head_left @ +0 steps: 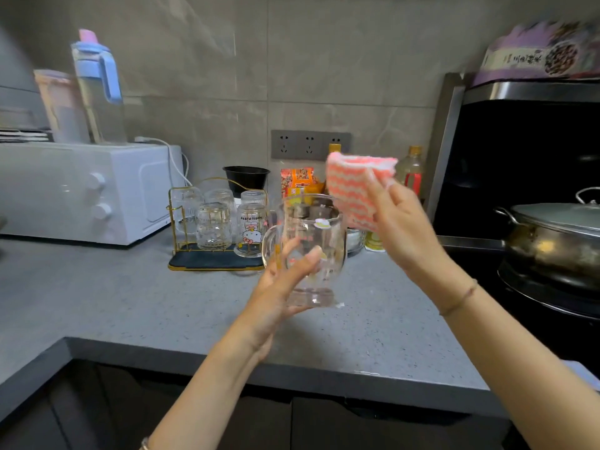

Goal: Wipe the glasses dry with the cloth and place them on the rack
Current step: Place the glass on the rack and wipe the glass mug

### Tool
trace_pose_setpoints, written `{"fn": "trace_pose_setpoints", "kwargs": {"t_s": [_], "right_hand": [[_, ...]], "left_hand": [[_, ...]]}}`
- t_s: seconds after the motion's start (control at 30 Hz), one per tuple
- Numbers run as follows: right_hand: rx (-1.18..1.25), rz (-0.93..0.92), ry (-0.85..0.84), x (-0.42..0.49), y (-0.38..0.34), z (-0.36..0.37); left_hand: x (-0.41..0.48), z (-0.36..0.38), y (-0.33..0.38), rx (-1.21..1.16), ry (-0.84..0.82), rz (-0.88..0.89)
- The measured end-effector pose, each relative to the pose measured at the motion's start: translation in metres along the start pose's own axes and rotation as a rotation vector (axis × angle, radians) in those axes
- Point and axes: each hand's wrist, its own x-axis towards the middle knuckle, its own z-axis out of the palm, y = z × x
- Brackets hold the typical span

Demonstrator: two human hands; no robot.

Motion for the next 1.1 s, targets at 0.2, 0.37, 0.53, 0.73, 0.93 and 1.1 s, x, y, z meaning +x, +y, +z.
{"fn": "trace_pose_setpoints", "kwargs": {"t_s": [0.2,0.37,0.53,0.73,0.93,1.1], "right_hand": [[-0.004,0.035,-0.240,-0.001,0.006,-0.004],[-0.200,-0.093,-0.143,-0.001,0.016,0.003],[-0.178,-0.096,-0.014,0.000,0.028,0.002],[-0.321,-0.126,0.084,0.005,0.030,0.003],[-0.366,-0.178,0.124,0.007,0.028,0.016],[-0.332,-0.200,0.042,0.003,0.026,0.019]], "left_hand": [[-0.006,-0.006,-0.003,0.074,0.006,0.050],[-0.011,-0.002,-0.004,0.137,-0.064,-0.028],[-0.008,0.006,-0.003,0.130,-0.121,-0.083],[-0.006,0.013,-0.001,0.463,-0.001,0.046],[0.000,0.024,-0.004,0.646,0.158,0.213],[0.002,0.010,-0.010,0.454,0.104,0.199]]}}
